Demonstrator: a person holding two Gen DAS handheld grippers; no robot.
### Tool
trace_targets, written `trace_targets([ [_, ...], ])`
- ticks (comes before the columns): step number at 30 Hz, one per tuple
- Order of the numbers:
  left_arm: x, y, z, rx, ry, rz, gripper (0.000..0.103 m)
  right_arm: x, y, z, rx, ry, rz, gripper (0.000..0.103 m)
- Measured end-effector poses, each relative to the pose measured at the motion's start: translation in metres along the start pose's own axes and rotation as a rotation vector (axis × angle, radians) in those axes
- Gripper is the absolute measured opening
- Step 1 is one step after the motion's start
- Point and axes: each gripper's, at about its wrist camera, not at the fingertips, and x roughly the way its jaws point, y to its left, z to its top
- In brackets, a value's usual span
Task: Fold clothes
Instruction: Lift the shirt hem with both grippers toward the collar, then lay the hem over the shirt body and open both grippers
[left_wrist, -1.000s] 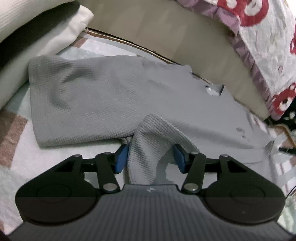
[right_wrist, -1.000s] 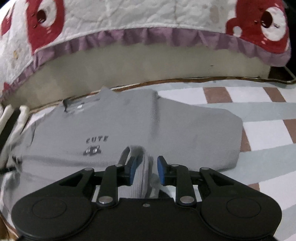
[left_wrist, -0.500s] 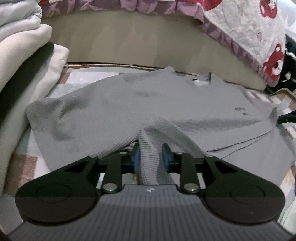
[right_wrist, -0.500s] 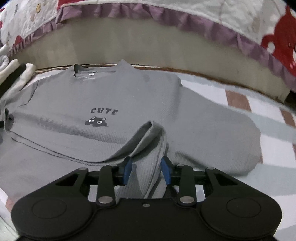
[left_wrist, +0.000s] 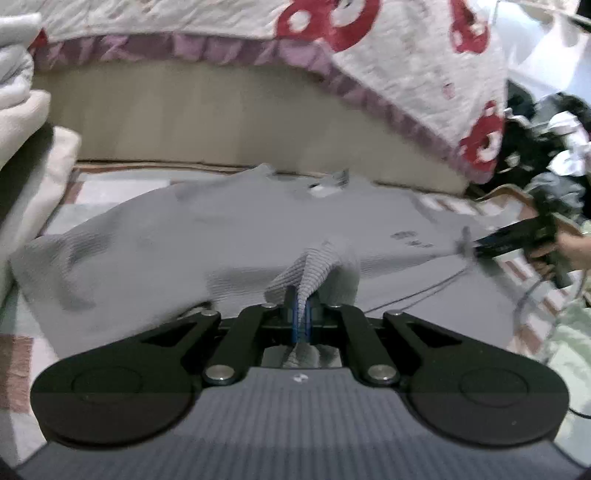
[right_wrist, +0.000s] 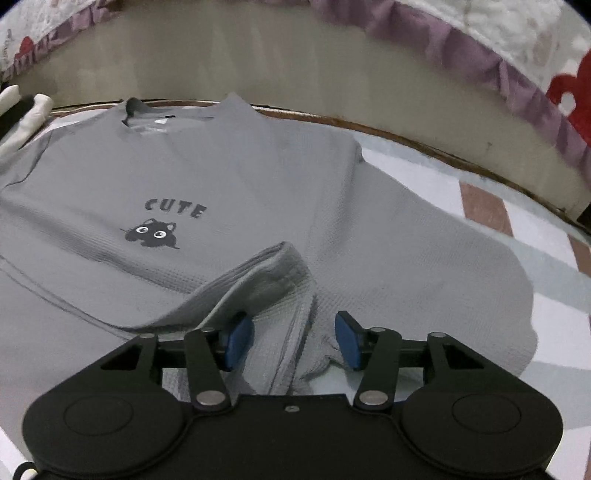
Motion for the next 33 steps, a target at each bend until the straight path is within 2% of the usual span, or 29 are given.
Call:
trace_targets([
  [1, 0.002, -0.002, 0.000, 0.010, 0.005, -0.001, 0.004, -0.001, 0.002, -0.001, -0.006, -0.022, 0.000, 0.055],
  [4, 0.020, -0.001, -0.002, 0.023, 0.042, 0.044, 0.005, -0.008, 0.006, -0.002, -0.033, -0.073, 0.021, 0.012],
  [6, 0.028, 0.002, -0.003, 0.021, 0.057, 0.089, 0.006, -0.016, 0.009, -0.002, -0.041, -0.127, 0.022, 0.007],
  [10, 0.033, 0.008, -0.008, -0.008, 0.062, 0.080, 0.007, -0.027, 0.012, -0.001, -0.027, -0.171, 0.009, 0.006],
  [12, 0.031, 0.005, -0.007, 0.004, 0.043, 0.107, 0.003, -0.030, 0.012, -0.003, -0.029, -0.187, 0.008, 0.005],
  [15, 0.016, 0.012, 0.010, -0.092, -0.042, 0.133, 0.003, -0.038, 0.007, -0.004, 0.007, -0.225, -0.001, 0.004],
  [19, -0.009, 0.021, 0.036, -0.195, -0.180, 0.148, 0.003, -0.056, -0.010, 0.008, 0.110, -0.270, 0.040, 0.003],
  [25, -0.027, 0.010, 0.059, -0.123, -0.313, 0.273, 0.003, -0.077, -0.026, 0.034, 0.191, -0.325, 0.068, 0.003],
  [27, -0.018, 0.009, 0.075, -0.097, -0.318, 0.303, 0.003, -0.084, -0.034, 0.047, 0.239, -0.368, 0.074, 0.003],
  [30, 0.009, 0.016, 0.107, -0.052, -0.303, 0.334, 0.003, -0.084, -0.040, 0.081, 0.238, -0.414, 0.049, 0.003],
  [33, 0.058, 0.037, 0.139, -0.065, -0.231, 0.373, 0.004, -0.062, -0.042, 0.117, 0.203, -0.402, 0.011, 0.003],
])
